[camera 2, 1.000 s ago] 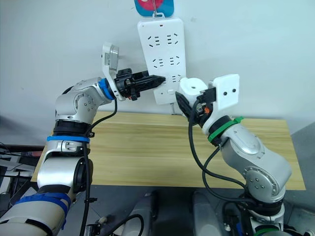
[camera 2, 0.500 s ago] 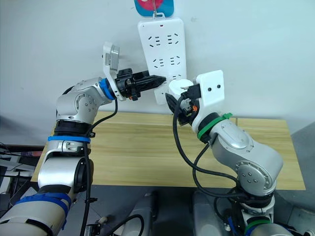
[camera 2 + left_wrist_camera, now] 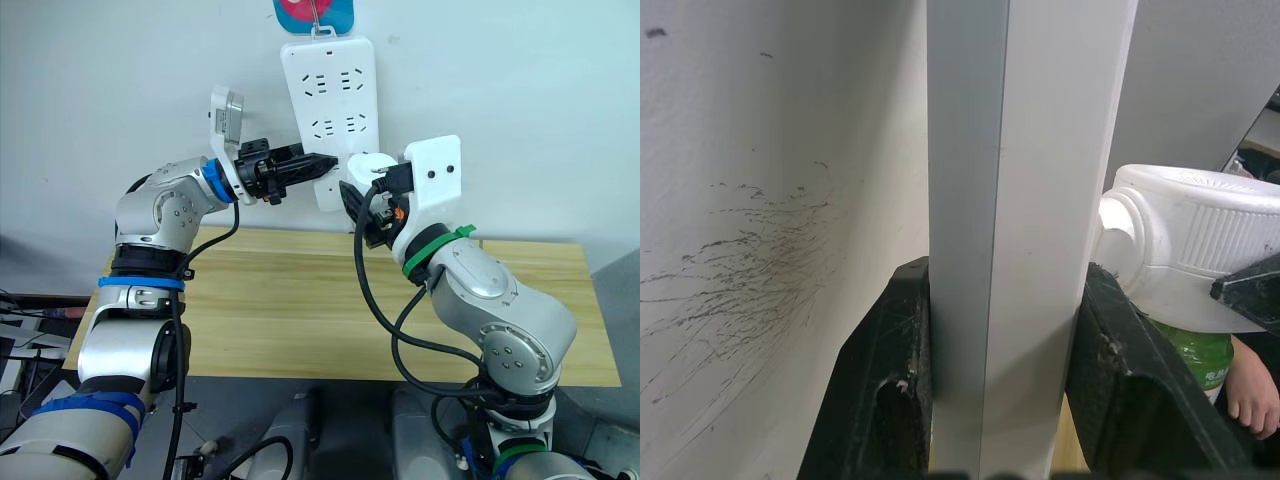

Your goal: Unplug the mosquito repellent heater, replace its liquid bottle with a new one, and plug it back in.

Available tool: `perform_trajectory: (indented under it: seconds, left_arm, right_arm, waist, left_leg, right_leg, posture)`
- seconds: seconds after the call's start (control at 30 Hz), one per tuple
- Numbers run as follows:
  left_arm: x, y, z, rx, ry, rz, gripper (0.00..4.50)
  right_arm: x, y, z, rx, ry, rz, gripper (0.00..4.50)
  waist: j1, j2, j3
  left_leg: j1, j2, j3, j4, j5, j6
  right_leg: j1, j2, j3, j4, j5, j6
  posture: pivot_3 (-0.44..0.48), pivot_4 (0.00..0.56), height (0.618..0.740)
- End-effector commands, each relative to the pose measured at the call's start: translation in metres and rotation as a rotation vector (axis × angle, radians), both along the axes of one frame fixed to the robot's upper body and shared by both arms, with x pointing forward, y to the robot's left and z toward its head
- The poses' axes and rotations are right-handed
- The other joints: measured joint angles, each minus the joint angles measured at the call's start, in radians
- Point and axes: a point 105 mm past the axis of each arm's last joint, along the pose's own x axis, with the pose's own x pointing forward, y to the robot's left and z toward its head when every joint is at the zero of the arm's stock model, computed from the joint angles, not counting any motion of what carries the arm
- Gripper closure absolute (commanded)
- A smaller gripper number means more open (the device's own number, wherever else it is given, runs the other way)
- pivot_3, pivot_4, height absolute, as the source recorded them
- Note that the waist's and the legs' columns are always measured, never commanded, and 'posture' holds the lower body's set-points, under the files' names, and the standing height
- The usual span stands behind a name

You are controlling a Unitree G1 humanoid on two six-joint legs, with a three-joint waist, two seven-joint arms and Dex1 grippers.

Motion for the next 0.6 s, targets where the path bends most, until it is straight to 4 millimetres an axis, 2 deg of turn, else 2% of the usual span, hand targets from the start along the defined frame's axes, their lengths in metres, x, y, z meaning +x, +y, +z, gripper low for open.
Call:
perform_trajectory:
  seconds: [0.03,0.37,0.6]
  left_arm:
    - [-0.0024,-0.0042,0.0060,0.004,-0.032,-0.014,3.14]
    - [-0.0034,-0.0080,0.0080,0.001,-0.056,-0.017,3.14]
    - [-0.0055,-0.0098,0.0092,-0.001,-0.076,-0.021,3.14]
  right_arm:
    - [-0.0024,-0.0033,0.0099,0.010,-0.044,-0.012,1.39]
    - [-0.0008,-0.0007,0.0016,-0.009,-0.008,-0.005,1.39]
    - [0.0011,0.0017,0.0051,0.000,-0.020,-0.012,1.39]
  waist:
    - [0.000,0.000,0.000]
    - [0.001,0.000,0.000]
    - [0.001,0.000,0.000]
  left_leg:
    - [0.000,0.000,0.000,0.000,0.000,0.000]
    - [0.000,0.000,0.000,0.000,0.000,0.000]
    - [0.000,0.000,0.000,0.000,0.000,0.000]
  right_leg:
    - [0.000,0.000,0.000,0.000,0.000,0.000]
    - [0.000,0.000,0.000,0.000,0.000,0.000]
    - [0.000,0.000,0.000,0.000,0.000,0.000]
  posture:
    - [-0.006,0.313,0.740]
    - [-0.005,0.313,0.740]
    - [-0.004,0.311,0.740]
